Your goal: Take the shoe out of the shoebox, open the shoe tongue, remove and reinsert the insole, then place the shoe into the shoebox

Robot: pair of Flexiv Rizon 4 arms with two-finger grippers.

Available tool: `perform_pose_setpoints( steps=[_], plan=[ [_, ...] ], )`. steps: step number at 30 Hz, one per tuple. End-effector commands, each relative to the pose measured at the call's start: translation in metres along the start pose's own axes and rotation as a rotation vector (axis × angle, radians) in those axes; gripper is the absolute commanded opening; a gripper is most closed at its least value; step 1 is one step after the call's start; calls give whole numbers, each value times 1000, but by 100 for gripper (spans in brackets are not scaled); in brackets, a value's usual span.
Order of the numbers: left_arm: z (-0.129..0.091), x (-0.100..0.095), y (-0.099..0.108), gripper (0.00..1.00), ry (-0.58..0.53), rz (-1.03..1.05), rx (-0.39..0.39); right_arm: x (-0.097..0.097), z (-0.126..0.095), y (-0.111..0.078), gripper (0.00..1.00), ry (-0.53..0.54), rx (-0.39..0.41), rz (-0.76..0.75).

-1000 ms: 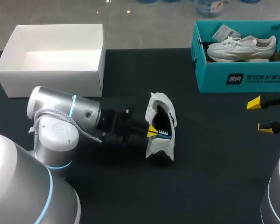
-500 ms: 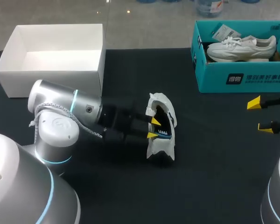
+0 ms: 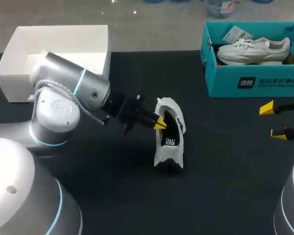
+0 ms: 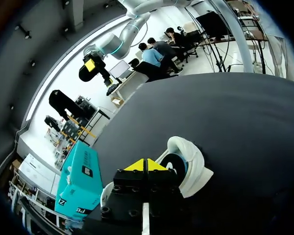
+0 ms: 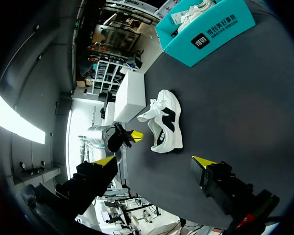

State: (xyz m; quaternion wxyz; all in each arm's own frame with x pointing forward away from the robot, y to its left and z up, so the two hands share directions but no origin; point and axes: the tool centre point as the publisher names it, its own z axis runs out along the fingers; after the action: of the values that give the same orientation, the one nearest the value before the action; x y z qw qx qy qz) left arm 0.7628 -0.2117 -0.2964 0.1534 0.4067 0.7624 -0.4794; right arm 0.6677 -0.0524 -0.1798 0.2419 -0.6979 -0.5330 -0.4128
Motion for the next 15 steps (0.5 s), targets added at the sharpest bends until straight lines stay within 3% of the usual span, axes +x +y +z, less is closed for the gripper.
perform_pose_setpoints(
  steps=[1, 8, 12, 15],
  plan=[
    [-2, -9, -6, 0, 351, 7, 6, 0, -2, -4, 100, -3, -6, 2],
    [-9, -1, -18, 0, 536, -70, 90, 0, -2, -4, 100, -3, -6, 2],
    [-14, 1, -19, 0, 615, -46, 64, 0, -2, -4, 100, -3, -6, 2],
    [-16, 0, -19, 0, 612, -24, 39, 0, -2, -4, 100, -3, -6, 2]
  ],
)
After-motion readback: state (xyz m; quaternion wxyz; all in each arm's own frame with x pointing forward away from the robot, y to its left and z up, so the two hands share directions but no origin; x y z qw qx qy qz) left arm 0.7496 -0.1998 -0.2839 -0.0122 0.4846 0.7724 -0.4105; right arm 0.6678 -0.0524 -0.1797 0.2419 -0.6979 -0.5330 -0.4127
